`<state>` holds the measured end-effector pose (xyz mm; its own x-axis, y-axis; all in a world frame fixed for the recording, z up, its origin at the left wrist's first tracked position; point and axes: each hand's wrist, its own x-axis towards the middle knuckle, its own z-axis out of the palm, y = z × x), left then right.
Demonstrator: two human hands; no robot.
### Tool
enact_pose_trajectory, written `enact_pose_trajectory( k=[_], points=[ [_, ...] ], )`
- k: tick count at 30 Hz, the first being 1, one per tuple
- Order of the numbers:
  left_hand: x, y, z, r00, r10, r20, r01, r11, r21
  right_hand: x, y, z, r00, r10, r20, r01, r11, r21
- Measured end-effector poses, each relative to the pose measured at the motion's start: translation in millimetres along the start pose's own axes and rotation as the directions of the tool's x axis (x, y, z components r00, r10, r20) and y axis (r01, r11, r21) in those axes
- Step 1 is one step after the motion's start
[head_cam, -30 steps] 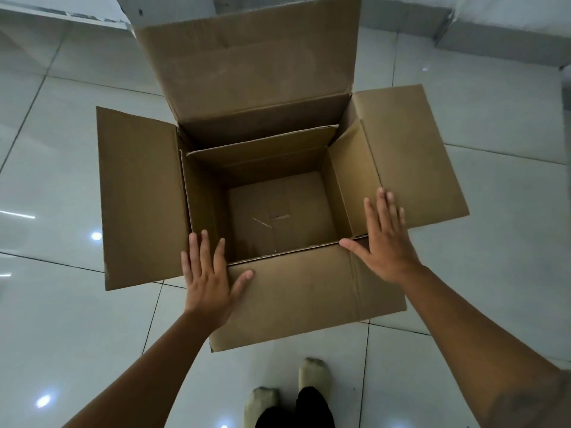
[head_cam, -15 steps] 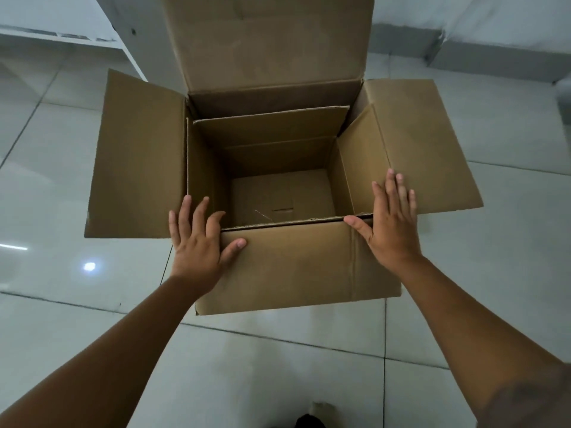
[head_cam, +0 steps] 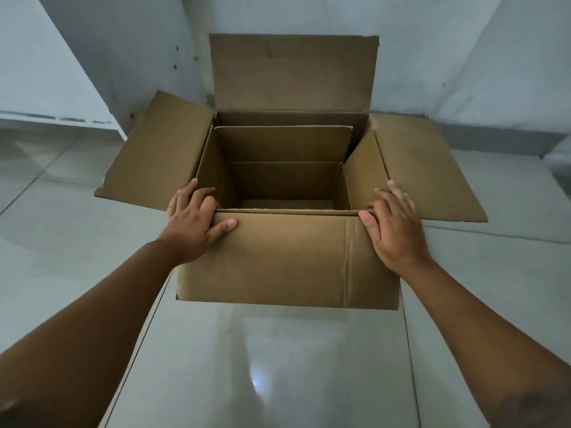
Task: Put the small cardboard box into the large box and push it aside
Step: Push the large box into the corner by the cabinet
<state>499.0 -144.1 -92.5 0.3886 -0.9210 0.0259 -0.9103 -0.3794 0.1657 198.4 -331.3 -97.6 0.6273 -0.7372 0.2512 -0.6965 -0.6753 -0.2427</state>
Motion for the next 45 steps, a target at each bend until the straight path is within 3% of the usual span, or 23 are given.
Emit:
enact_pose_trajectory(
  k=[4, 7, 14, 24, 27, 29, 31, 33, 35, 36, 42, 45],
  points=[
    [33.6, -16.6, 1.9, 0.997, -0.017, 0.077, 0.013, 0.998, 0.057, 18.1, 20.0, 2.7, 0.996, -0.090, -0.003, 0.090, 0.995, -0.032],
    [53.5, -21.1, 4.2, 0.997, -0.041, 0.061, 0.035, 0.995, 0.095, 26.3, 19.6, 13.2, 0.997, -0.010, -0.077, 0.004, 0.997, -0.076],
    [60.6, -15.2, -6.0, 0.983, -0.178, 0.036, 0.171, 0.975, 0.140, 49.1, 10.7, 12.6, 0.996, 0.093, -0.007, -0.093, 0.985, -0.146],
    [115.1, -54.6, -7.9, 0.992, -0.126, -0.022, 0.128, 0.974, 0.186, 104.9, -9.2, 46.0, 0.985, 0.148, -0.092, -0.145, 0.989, 0.039],
    [124.8, -65.7, -4.8, 0.977, -0.171, -0.128, 0.184, 0.978, 0.098, 124.2, -17.2, 54.4, 0.983, 0.143, -0.113, -0.137, 0.989, 0.056],
    [126.8, -69.6, -1.1, 0.899, -0.288, -0.331, 0.266, 0.958, -0.111, 136.1, -23.7, 60.0, 0.982, 0.142, -0.122, -0.135, 0.989, 0.062],
    [131.2, -73.4, 2.0, 0.694, -0.521, -0.497, 0.290, 0.834, -0.470, 148.2, -32.7, 66.4, 0.981, 0.145, -0.131, -0.137, 0.988, 0.068],
    [141.0, -78.7, 1.3, 0.522, -0.774, -0.358, 0.253, 0.541, -0.802, 158.0, -41.8, 71.3, 0.980, 0.151, -0.132, -0.143, 0.987, 0.071],
    [153.8, -87.0, 1.3, 0.498, -0.857, -0.134, 0.234, 0.281, -0.931, 164.8, -48.2, 74.3, 0.980, 0.154, -0.127, -0.145, 0.987, 0.076],
    [160.3, -92.1, 1.7, 0.516, -0.853, -0.085, 0.235, 0.236, -0.943, 168.0, -50.9, 76.1, 0.980, 0.154, -0.125, -0.144, 0.986, 0.081],
    [183.6, -118.4, 3.0, 0.481, -0.854, -0.199, 0.280, 0.365, -0.888, 186.7, -63.2, 84.1, 0.980, 0.149, -0.131, -0.138, 0.987, 0.088],
    [189.0, -124.7, 5.4, 0.502, -0.834, -0.229, 0.311, 0.422, -0.851, 197.0, -69.3, 88.8, 0.981, 0.146, -0.123, -0.137, 0.987, 0.082]
  ],
)
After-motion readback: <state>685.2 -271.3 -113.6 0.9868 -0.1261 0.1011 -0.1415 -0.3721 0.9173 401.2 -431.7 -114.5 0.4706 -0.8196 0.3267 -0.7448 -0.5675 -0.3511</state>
